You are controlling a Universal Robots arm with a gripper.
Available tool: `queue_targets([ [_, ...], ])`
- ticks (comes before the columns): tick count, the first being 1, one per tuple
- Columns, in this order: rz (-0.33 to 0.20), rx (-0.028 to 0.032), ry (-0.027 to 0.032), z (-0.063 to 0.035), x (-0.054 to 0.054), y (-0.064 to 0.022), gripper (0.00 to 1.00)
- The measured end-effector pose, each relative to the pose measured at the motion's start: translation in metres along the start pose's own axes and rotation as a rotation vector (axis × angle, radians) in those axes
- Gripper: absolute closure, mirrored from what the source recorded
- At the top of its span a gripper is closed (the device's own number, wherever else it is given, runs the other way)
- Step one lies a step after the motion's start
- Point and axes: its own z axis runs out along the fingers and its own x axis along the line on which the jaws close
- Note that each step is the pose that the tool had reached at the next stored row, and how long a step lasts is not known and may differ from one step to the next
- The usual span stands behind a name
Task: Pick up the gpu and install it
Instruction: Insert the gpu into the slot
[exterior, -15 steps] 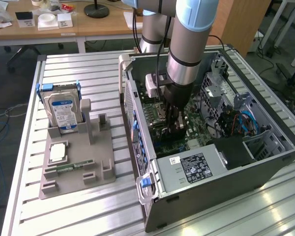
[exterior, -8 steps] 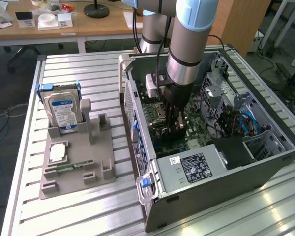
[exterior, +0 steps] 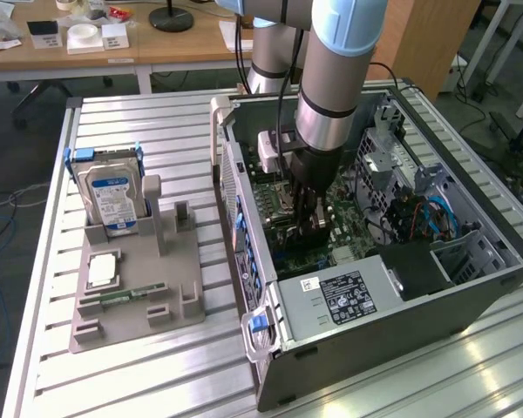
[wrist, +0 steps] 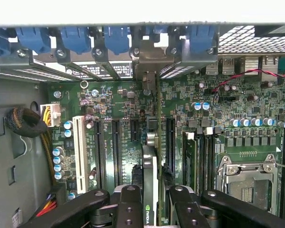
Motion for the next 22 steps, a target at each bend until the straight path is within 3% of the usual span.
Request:
queue_targets([
  [5, 0.001, 0.0003, -0.001, 0.0004, 0.0, 0.0003, 0.73],
  [10, 0.0, 0.0, -0.0001, 0.0, 0.0, 0.0, 0.55],
  [13, 0.0, -0.0001, 0.0002, -0.0009, 0.0, 0.0, 0.55],
  [22, 0.0, 0.0, 0.0, -0.0255, -0.001, -0.0007, 0.55],
])
